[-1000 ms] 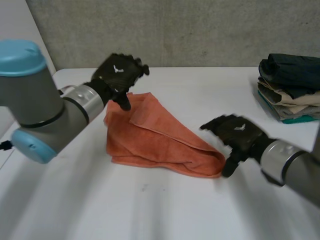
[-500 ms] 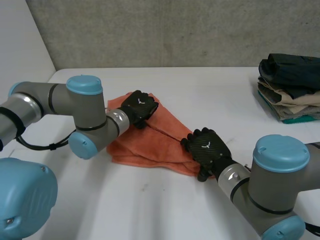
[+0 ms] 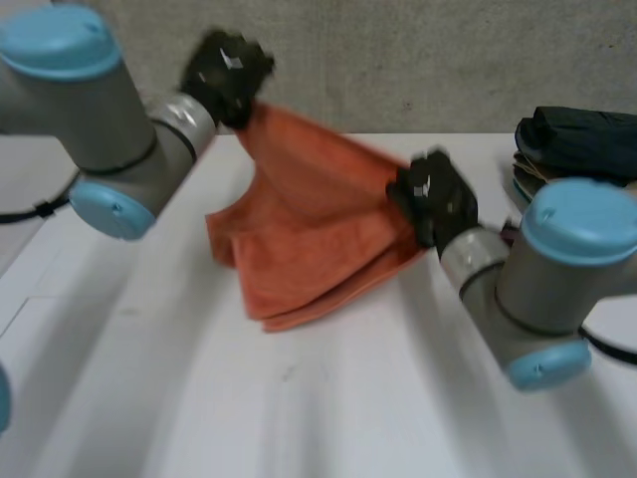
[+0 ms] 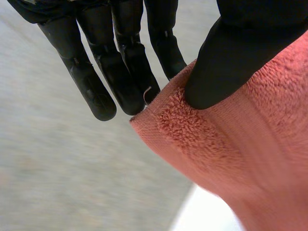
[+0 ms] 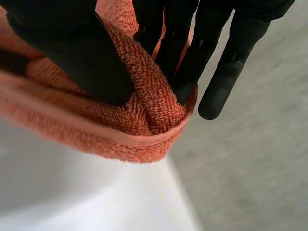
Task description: Fold the laundry.
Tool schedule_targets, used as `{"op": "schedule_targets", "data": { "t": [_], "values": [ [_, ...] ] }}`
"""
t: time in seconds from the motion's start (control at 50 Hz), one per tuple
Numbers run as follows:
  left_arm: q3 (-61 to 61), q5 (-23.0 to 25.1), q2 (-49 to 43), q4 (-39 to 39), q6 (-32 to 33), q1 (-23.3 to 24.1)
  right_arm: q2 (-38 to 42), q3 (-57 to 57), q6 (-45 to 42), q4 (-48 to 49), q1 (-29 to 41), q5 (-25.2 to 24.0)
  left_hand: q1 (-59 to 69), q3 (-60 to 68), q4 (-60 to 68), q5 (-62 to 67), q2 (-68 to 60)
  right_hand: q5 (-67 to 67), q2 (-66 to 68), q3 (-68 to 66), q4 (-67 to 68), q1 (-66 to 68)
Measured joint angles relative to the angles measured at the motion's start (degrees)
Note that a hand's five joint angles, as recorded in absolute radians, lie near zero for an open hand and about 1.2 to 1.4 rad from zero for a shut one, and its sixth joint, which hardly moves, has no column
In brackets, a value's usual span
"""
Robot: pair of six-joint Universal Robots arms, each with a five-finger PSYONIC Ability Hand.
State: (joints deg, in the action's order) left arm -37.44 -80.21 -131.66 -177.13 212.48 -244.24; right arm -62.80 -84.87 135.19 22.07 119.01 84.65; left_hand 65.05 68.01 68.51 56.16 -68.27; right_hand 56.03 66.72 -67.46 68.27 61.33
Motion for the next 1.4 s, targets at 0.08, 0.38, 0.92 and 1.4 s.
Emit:
{"op": "schedule_targets", "data": {
  "t": [0.08,0.38,0.92,1.4],
  "values": [
    [-0.11,-2.93,3.87,-3.44,-0.27,-0.32,-1.58,4.21,-7.36,-0.07,0.32,-2.94,0.00,0.00,0.00,-0.01,-0.05,0.00,0.00,-0.01,0.01,0.00],
    [-17.82,-3.73,16.42,-6.54,-0.43,-2.61,-10.01,-10.38,-27.20,-2.15,0.14,-31.80,0.00,0.13,0.03,0.00,-0.06,-45.64,-46.97,45.17,-45.92,-43.36],
    [-26.19,-3.66,26.21,-6.53,-1.98,-4.47,-18.95,-11.57,39.60,-23.25,-11.83,-10.76,0.00,0.20,0.03,0.00,-0.13,-53.91,-55.28,56.10,-57.03,-49.34],
    [-26.73,-4.01,38.93,-5.72,-7.77,-3.38,14.43,8.35,35.94,-13.95,0.36,-10.03,0.00,0.20,0.09,0.00,-0.13,-29.03,-28.29,29.37,-30.20,-23.39]
  ]
}}
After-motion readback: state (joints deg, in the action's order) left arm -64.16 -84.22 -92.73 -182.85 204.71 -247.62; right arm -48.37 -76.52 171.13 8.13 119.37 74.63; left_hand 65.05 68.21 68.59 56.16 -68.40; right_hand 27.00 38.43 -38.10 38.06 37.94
